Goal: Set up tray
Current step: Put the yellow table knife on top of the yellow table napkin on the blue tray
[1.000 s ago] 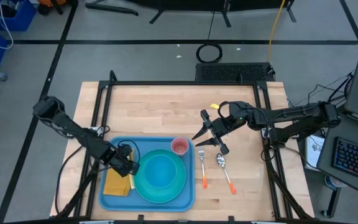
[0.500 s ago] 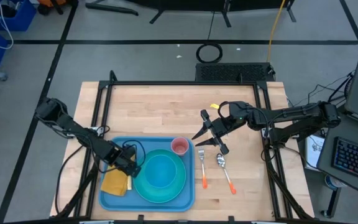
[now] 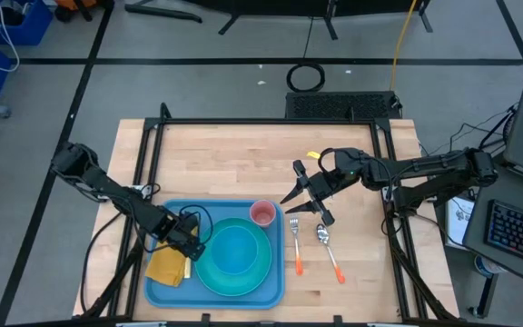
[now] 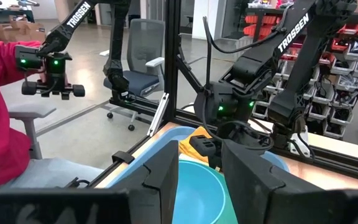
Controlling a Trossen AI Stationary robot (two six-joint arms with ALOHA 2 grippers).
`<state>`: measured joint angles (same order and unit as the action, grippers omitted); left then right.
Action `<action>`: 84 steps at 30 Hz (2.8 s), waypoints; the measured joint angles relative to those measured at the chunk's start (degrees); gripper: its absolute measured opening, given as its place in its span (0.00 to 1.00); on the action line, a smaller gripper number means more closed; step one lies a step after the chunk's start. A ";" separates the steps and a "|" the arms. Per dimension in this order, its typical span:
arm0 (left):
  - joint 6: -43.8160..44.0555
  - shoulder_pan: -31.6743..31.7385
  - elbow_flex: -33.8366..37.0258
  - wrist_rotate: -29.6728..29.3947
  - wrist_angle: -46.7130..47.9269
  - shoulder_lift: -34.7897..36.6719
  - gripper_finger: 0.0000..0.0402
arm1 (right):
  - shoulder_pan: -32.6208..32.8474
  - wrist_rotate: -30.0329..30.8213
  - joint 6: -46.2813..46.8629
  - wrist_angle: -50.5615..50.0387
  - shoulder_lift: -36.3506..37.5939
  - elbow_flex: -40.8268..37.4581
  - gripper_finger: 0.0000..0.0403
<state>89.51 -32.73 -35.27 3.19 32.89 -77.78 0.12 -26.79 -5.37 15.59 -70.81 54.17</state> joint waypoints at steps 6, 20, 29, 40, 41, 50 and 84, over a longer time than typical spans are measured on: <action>-3.65 0.00 -0.08 1.45 -0.12 0.03 0.29 | 0.00 0.01 0.00 0.00 0.00 0.02 0.28; -8.83 0.09 -0.23 3.97 -1.73 0.39 0.06 | -0.02 0.02 0.00 -0.02 0.00 0.02 0.28; -9.31 0.16 -0.17 3.70 -6.05 0.33 0.21 | 0.00 0.02 0.00 -0.02 0.00 0.00 0.28; -7.48 -0.09 -0.17 0.10 -9.41 0.33 0.31 | -0.01 0.02 0.00 -0.02 0.00 0.02 0.28; -6.47 -0.19 -0.17 0.76 -9.51 0.33 0.31 | -0.01 0.02 0.00 -0.03 0.00 0.02 0.28; -3.36 -2.69 -0.17 -0.05 -8.05 0.09 0.31 | 0.00 0.02 0.00 -0.24 -0.02 0.02 0.28; -3.86 -4.42 -0.23 -2.10 -9.60 -6.27 0.20 | -0.02 0.02 0.12 -0.52 -0.07 0.02 0.28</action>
<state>85.65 -37.15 -35.50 1.09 23.29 -84.05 0.10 -26.76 -5.24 15.07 -70.87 54.19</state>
